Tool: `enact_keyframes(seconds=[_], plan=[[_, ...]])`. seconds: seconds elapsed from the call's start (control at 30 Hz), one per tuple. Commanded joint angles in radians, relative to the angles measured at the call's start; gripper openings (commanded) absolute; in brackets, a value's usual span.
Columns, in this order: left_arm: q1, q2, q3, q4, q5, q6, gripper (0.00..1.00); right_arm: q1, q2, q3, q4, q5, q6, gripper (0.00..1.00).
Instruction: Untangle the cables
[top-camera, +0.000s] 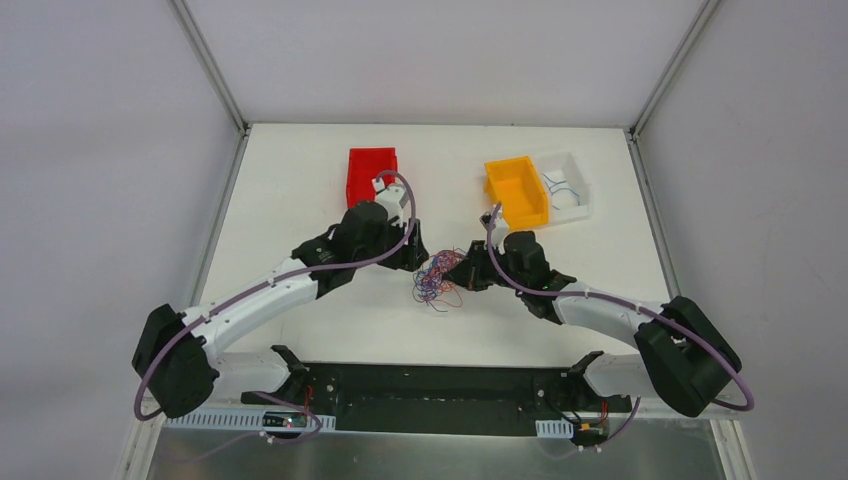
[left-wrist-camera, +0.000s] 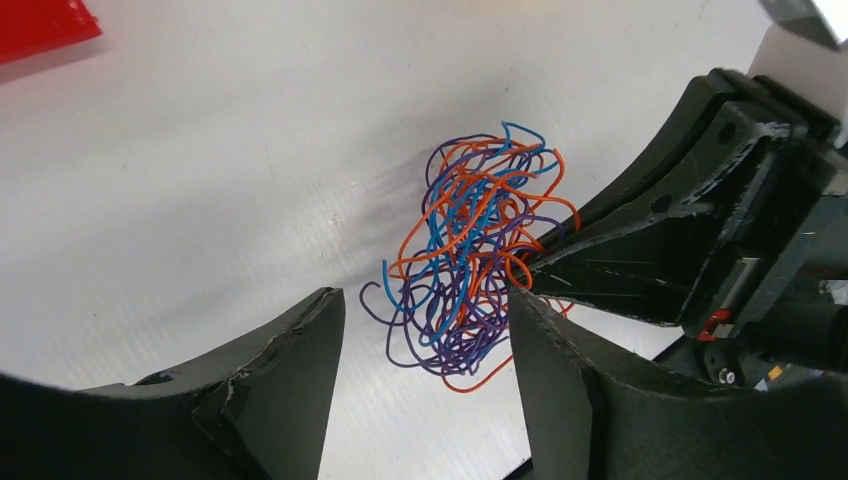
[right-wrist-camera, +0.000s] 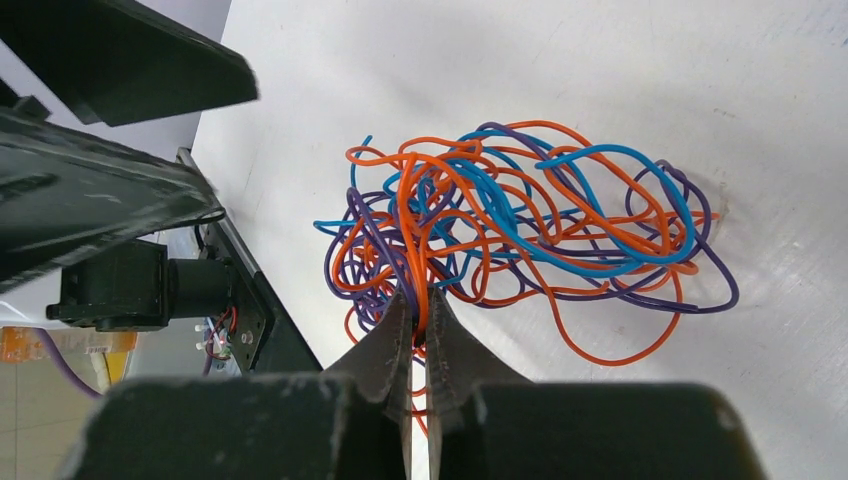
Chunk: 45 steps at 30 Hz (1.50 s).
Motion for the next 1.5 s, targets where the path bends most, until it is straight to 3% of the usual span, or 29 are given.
enact_keyframes(seconds=[0.0,0.6,0.67,0.77,0.83,1.0,1.13,1.27,1.47], plan=[[-0.003,0.092,0.061,-0.026,0.095,0.059,0.61,0.005,0.011,0.046,0.029,-0.014,-0.011,0.00],[-0.003,0.355,0.179,-0.047,0.095,0.167,0.50,0.006,0.011,0.044,0.051,-0.038,-0.005,0.00],[-0.002,0.375,0.184,-0.047,0.098,0.167,0.37,0.005,0.004,0.041,0.051,-0.031,-0.005,0.00],[-0.003,0.396,0.185,-0.049,0.035,0.163,0.00,0.006,-0.005,0.035,0.050,-0.014,-0.008,0.00],[-0.001,0.387,0.182,-0.080,-0.113,0.142,0.00,0.005,-0.004,0.039,0.030,0.010,-0.010,0.00],[0.022,0.294,0.134,-0.134,-0.361,0.114,0.00,0.003,-0.016,0.061,-0.127,0.244,-0.016,0.00],[0.093,0.201,0.093,-0.215,-0.416,0.040,0.00,-0.022,-0.021,0.093,-0.296,0.512,0.022,0.02],[0.165,0.094,0.014,-0.262,-0.437,-0.024,0.00,-0.067,-0.020,0.111,-0.394,0.649,0.085,0.02],[0.186,-0.048,-0.057,-0.309,-0.501,-0.064,0.00,-0.087,-0.061,0.115,-0.505,0.848,0.173,0.06]])
